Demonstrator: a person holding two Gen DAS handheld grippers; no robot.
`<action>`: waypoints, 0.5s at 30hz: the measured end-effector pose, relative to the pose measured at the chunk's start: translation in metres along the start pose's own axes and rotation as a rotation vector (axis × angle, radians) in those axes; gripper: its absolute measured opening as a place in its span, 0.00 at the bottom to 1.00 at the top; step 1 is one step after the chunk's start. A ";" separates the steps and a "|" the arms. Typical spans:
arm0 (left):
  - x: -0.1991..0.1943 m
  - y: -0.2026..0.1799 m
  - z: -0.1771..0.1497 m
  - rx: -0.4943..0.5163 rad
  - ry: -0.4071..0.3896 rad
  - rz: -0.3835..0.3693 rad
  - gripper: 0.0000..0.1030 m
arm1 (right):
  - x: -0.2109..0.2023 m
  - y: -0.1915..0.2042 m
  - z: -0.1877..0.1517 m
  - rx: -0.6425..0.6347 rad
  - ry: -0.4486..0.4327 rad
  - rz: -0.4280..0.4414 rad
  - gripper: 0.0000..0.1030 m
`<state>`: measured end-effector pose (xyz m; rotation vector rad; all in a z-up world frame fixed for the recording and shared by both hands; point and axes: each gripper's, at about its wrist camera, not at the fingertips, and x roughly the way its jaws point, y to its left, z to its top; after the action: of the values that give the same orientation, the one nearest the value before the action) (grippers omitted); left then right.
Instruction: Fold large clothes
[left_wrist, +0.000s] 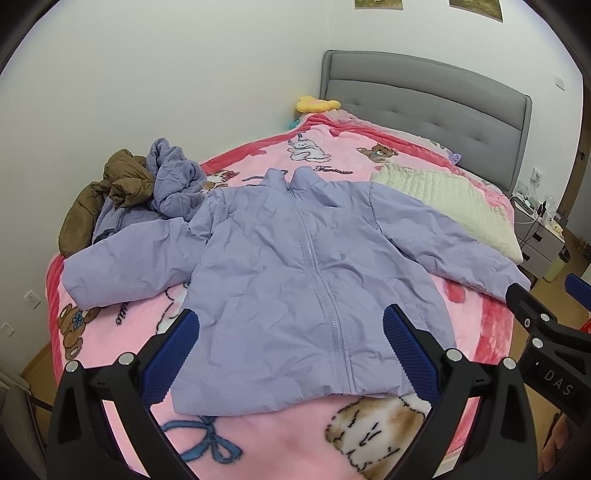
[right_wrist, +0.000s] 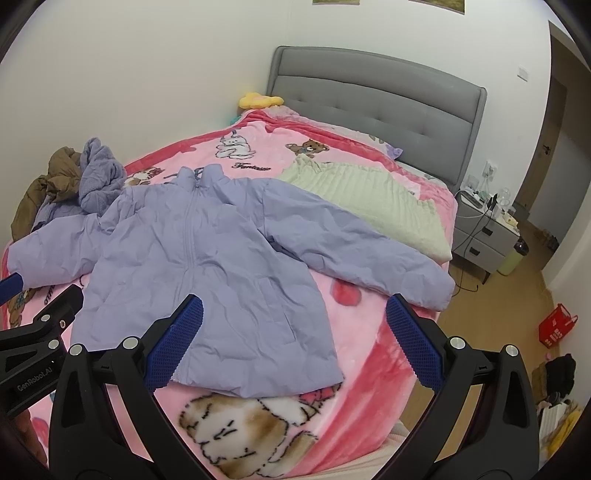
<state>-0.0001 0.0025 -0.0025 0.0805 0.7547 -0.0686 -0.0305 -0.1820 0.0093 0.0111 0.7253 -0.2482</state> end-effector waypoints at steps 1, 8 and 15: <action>0.000 0.000 0.000 0.000 0.002 0.000 0.95 | 0.000 -0.001 0.000 0.000 -0.001 -0.002 0.92; 0.003 0.003 0.001 -0.004 0.017 -0.012 0.95 | -0.001 0.000 0.001 -0.001 0.001 0.000 0.92; 0.001 0.000 0.000 0.004 0.010 -0.003 0.95 | -0.001 0.001 0.001 -0.003 0.003 0.001 0.92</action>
<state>0.0009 0.0027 -0.0035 0.0833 0.7647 -0.0720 -0.0299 -0.1815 0.0106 0.0095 0.7290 -0.2462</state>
